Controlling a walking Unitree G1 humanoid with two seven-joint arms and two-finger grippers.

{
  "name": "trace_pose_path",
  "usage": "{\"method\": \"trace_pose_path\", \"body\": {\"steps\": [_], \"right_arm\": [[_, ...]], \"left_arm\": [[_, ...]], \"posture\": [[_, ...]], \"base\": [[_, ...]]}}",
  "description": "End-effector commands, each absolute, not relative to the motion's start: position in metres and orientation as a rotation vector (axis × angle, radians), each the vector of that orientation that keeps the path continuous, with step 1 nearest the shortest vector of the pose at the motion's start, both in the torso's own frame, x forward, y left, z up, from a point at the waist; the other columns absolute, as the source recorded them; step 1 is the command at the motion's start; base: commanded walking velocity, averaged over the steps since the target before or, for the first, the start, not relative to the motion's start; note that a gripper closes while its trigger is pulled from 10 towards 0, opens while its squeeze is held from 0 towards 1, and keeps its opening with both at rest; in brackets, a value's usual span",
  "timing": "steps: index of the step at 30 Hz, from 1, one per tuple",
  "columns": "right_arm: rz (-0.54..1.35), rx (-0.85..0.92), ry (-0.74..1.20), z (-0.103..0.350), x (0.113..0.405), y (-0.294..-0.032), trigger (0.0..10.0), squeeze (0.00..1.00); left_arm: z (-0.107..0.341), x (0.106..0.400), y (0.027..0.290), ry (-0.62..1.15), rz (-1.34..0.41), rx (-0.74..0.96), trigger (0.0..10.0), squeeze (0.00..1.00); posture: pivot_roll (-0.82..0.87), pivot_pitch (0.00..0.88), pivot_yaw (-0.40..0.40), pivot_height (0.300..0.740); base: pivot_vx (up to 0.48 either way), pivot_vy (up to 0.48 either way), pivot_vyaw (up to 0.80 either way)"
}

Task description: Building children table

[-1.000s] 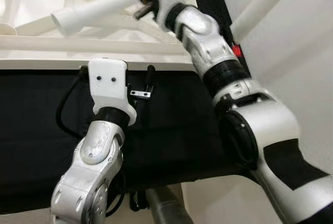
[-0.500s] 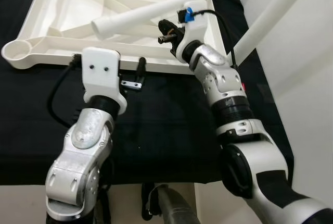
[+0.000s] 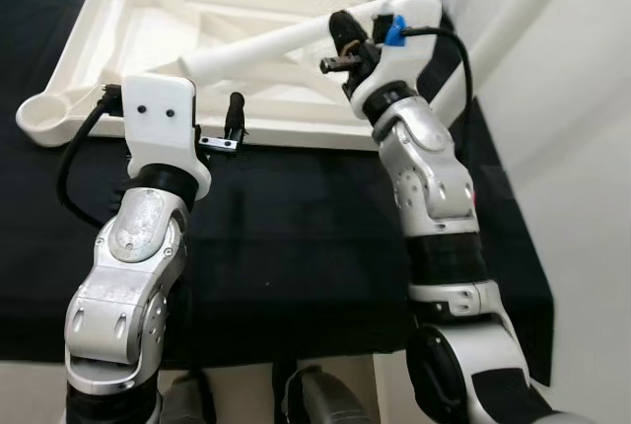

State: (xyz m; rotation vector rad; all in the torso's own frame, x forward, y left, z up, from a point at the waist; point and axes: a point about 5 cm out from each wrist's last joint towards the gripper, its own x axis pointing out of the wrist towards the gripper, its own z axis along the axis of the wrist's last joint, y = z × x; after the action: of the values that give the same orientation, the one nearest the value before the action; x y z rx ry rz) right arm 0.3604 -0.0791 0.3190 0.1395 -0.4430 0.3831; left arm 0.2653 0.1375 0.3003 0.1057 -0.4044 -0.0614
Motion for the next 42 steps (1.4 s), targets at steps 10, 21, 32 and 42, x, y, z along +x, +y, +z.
{"method": "trace_pose_path", "body": {"steps": [10, 21, 32, 42], "right_arm": [[0.307, 0.115, -0.425, 0.31, 0.352, -0.086, 10.0, 0.0], [0.3, 0.076, -0.389, 0.298, 0.354, -0.086, 10.0, 0.0], [0.209, 0.1, -0.422, 0.299, 0.352, -0.095, 10.0, 0.0], [0.213, 0.102, -0.425, 0.3, 0.352, -0.093, 10.0, 0.0]], "left_arm": [[0.304, 0.269, 0.14, -0.42, -0.057, 0.145, 10.0, 0.0], [0.307, 0.271, 0.142, -0.433, -0.042, 0.143, 10.0, 0.0], [0.314, 0.272, 0.14, -0.475, -0.027, 0.143, 10.0, 0.0], [0.321, 0.276, 0.142, -0.503, -0.014, 0.151, 10.0, 0.0]], "posture": [[0.05, 0.168, -0.149, 0.74], [0.05, 0.161, -0.15, 0.74], [0.06, 0.156, -0.141, 0.74], [0.05, 0.154, -0.141, 0.74]], "base": [[0.0, 0.48, 0.0], [0.0, 0.087, 0.0], [0.0, 0.0, -0.22], [0.27, 0.0, -0.05]]}}
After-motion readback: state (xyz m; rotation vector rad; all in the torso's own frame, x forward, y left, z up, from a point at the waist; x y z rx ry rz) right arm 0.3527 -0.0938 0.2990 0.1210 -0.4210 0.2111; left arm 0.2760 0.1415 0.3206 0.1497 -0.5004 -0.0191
